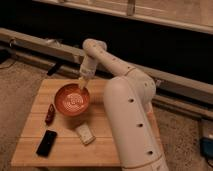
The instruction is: Pick up the ceramic bowl
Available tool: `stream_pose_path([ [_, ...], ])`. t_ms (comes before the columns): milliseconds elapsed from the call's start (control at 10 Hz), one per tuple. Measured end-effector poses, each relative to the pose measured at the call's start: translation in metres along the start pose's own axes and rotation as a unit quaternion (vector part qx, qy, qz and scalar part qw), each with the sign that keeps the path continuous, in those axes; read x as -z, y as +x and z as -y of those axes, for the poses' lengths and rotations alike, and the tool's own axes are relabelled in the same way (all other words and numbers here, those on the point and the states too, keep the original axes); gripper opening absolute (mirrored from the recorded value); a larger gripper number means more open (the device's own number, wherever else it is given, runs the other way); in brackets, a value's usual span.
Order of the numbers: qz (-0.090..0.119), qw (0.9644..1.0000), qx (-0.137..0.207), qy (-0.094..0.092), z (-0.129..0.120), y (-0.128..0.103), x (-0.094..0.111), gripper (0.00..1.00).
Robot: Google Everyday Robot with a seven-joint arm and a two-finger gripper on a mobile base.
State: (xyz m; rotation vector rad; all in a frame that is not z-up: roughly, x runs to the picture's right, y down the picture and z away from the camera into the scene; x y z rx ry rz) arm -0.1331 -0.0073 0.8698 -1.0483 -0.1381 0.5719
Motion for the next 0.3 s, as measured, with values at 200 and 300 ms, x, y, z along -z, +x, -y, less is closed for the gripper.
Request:
stream_pose_path([
  [200,0.005,1.0,0.005,-0.001,-0.0008,-0.0005,0.0046,0.0],
  [300,0.004,1.0,0.006,-0.002,-0.0019,-0.002,0.0036,0.0],
])
